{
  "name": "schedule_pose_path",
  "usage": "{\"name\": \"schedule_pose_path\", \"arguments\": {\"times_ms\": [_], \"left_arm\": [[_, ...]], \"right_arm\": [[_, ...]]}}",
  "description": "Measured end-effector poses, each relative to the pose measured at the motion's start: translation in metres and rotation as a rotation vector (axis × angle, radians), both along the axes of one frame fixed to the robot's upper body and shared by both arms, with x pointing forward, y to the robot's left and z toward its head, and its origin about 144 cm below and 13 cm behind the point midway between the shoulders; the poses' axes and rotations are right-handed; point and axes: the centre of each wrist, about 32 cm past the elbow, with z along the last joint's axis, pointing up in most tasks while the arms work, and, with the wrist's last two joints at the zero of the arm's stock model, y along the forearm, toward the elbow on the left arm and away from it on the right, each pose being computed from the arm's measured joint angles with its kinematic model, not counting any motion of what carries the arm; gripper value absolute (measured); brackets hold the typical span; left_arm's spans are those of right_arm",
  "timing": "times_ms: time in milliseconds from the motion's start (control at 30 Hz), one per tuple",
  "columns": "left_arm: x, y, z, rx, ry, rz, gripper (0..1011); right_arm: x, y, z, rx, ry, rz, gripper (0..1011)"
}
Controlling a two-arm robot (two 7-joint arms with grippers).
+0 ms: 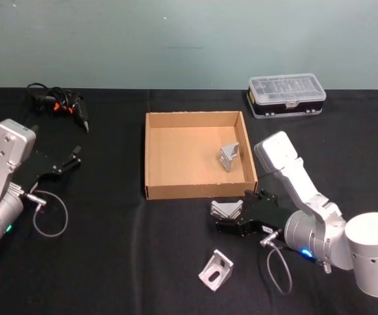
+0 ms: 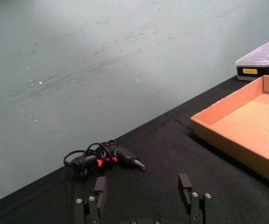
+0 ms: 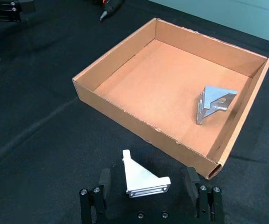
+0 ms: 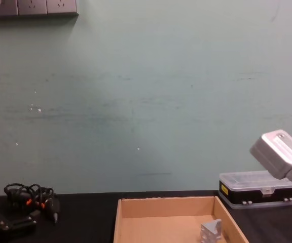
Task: Use one hand to pick up the angle iron from the table and place it into the box.
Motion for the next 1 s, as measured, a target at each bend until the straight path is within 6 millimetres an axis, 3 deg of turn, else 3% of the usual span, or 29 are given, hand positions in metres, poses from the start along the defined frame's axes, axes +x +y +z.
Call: {"name": "schedule_pose_path", "arguments": {"times_ms": [767, 1000], "left_arm": [[0.0000, 0.0000, 0.0000, 0.000, 0.000, 0.000, 1005], [0.0000, 0.0000, 0.0000, 0.000, 0.000, 0.000, 1005]], "right_arm": [[0.0075, 0.0083, -0.0093, -0.007, 0.007, -0.003, 1004], [0.0072, 0.0081, -0.0088, -0.006, 0.006, -0.002, 874]]}}
